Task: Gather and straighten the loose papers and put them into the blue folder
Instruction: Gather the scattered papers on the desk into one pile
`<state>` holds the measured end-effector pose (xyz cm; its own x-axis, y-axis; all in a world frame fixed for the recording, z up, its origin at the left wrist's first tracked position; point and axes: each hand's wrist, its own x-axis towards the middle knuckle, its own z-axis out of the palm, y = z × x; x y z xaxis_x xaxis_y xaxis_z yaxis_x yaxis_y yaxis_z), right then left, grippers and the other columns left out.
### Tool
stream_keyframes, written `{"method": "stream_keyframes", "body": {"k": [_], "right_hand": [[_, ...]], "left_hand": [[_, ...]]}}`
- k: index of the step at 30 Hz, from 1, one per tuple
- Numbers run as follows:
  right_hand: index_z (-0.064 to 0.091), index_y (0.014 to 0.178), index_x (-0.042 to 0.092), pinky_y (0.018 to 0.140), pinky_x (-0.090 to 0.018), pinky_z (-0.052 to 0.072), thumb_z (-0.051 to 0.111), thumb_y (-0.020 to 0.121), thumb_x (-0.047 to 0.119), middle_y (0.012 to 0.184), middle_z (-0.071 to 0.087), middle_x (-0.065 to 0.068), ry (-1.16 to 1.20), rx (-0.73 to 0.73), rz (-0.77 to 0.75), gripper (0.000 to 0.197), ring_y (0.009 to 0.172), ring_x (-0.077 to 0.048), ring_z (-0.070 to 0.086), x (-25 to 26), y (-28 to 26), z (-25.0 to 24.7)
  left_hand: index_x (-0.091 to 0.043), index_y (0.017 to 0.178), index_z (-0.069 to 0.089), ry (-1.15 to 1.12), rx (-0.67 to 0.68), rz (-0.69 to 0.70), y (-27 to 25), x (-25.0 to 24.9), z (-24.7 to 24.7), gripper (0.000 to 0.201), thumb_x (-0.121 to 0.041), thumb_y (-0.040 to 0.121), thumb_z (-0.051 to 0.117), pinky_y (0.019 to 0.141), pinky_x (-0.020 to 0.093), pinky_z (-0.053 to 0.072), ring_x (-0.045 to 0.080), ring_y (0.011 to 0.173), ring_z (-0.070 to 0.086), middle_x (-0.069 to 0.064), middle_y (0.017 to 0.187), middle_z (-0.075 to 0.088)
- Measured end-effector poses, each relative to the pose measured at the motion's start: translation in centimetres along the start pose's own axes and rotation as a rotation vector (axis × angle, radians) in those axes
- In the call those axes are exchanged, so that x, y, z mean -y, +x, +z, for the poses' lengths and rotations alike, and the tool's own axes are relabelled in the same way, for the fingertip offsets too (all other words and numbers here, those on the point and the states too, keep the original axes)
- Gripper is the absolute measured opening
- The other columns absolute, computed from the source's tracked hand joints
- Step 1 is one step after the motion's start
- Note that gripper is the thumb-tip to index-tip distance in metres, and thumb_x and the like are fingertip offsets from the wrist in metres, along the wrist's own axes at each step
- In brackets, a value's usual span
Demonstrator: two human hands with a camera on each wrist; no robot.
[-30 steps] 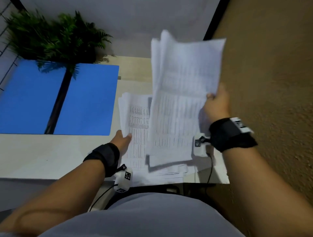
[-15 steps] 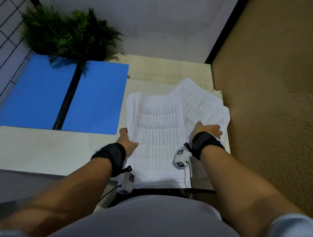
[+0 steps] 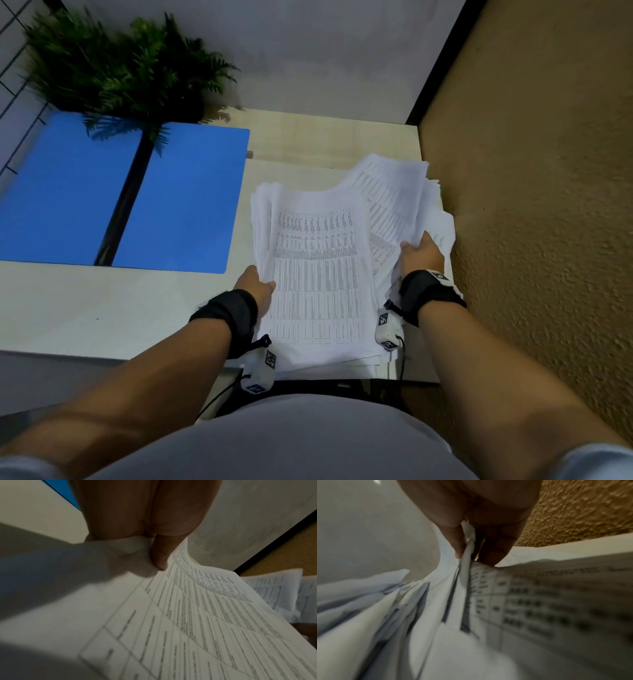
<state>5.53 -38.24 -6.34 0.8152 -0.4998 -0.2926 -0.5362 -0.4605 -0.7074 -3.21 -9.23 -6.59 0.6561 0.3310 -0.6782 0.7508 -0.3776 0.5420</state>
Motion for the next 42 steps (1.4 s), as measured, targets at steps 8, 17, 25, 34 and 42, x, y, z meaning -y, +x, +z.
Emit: {"method": "stream_keyframes", "body": {"k": [8, 17, 25, 34, 42], "right_hand": [[0.048, 0.120, 0.006, 0.090, -0.038, 0.050, 0.041, 0.099, 0.028, 0.117, 0.061, -0.018, 0.224, -0.351, -0.122, 0.032, 0.103, -0.030, 0.062, 1.5, -1.8, -2.4], [0.051, 0.100, 0.008, 0.065, -0.018, 0.039, 0.040, 0.095, 0.015, 0.085, 0.057, 0.001, 0.305, -0.606, -0.700, 0.014, 0.073, -0.006, 0.054, 11.4, -5.5, -12.6], [0.047, 0.093, 0.015, 0.068, -0.022, 0.044, 0.046, 0.092, 0.015, 0.084, 0.053, -0.004, 0.274, -0.337, -0.668, 0.002, 0.075, -0.010, 0.051, 13.5, -7.2, -11.5], [0.041, 0.103, 0.009, 0.069, -0.028, 0.037, 0.040, 0.099, 0.010, 0.093, 0.051, -0.009, -0.230, 0.272, -0.275, 0.004, 0.082, -0.024, 0.052, 6.2, -8.0, 0.1], [0.051, 0.080, 0.010, 0.077, -0.029, 0.040, 0.041, 0.096, 0.003, 0.091, 0.057, -0.010, -0.333, 0.444, -0.062, 0.020, 0.092, -0.026, 0.054, 5.9, -6.5, 2.1]], "left_hand": [[-0.010, 0.142, 0.036, -0.123, 0.027, -0.055, 0.4, 0.4, -0.6, 0.052, -0.018, 0.093, 0.053, 0.109, 0.046, 0.040, 0.035, 0.126, 0.050, 0.013, 0.140, 0.049], [-0.008, 0.140, 0.032, -0.118, 0.053, -0.023, -0.9, 0.0, -1.1, 0.053, -0.019, 0.094, 0.056, 0.105, 0.036, 0.039, 0.033, 0.124, 0.049, 0.012, 0.139, 0.046], [-0.006, 0.148, 0.021, -0.203, 0.087, -0.036, -1.8, -0.8, -1.2, 0.067, -0.042, 0.097, 0.044, 0.112, 0.044, 0.031, 0.035, 0.137, 0.039, 0.016, 0.150, 0.036], [-0.013, 0.153, 0.010, -0.148, 0.119, -0.075, -0.9, -0.7, -1.0, 0.074, -0.052, 0.096, 0.038, 0.109, 0.042, 0.031, 0.034, 0.139, 0.036, 0.014, 0.156, 0.029], [-0.006, 0.152, 0.014, -0.008, 0.046, -0.011, -0.9, -1.0, -1.0, 0.054, -0.029, 0.105, 0.026, 0.110, 0.035, 0.028, 0.034, 0.142, 0.031, 0.017, 0.158, 0.025]]}}
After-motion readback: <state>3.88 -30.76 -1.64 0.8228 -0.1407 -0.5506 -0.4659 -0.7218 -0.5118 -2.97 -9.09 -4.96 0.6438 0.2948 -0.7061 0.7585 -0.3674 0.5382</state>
